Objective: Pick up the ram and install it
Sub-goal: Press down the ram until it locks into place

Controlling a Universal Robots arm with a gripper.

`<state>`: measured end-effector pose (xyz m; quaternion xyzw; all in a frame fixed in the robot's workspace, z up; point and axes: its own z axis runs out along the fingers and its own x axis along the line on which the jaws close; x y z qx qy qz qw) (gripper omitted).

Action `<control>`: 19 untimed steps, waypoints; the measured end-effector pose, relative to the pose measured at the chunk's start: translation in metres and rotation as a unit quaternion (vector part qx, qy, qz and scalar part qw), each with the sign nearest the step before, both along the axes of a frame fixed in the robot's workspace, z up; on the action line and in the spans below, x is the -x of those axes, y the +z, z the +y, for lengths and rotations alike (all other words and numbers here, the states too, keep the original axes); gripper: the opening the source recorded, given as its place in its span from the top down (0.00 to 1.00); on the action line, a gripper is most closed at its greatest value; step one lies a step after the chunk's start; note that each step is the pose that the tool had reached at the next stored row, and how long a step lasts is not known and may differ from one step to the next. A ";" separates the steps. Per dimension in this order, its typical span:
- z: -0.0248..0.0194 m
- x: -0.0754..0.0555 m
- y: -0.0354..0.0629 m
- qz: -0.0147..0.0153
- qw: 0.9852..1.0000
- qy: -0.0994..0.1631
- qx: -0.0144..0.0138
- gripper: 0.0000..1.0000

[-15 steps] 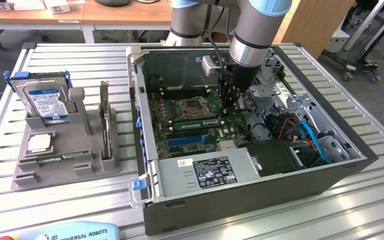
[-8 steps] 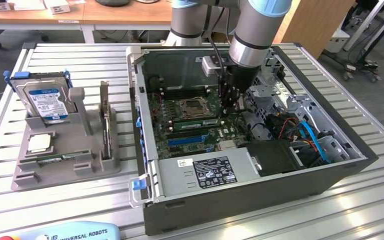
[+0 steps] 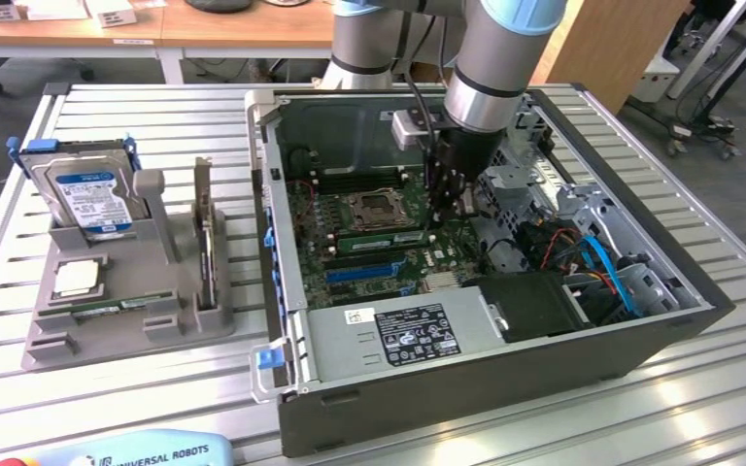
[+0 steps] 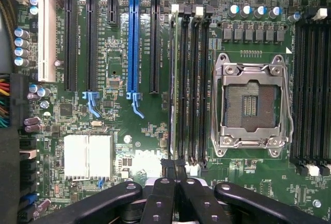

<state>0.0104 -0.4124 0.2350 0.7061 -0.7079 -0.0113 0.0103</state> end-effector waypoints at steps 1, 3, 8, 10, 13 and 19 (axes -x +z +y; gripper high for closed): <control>0.0000 0.000 -0.0006 0.000 1.000 0.000 0.000 0.90; -0.0001 0.000 -0.0009 0.000 1.000 0.000 0.000 0.90; 0.0000 0.000 -0.0022 0.000 1.000 0.000 0.000 0.90; -0.0001 0.000 -0.0034 0.000 1.000 0.000 0.000 0.90; -0.0001 0.000 -0.0051 0.000 1.000 0.000 0.000 0.90; 0.0000 0.000 -0.0055 0.000 1.000 0.000 0.000 0.90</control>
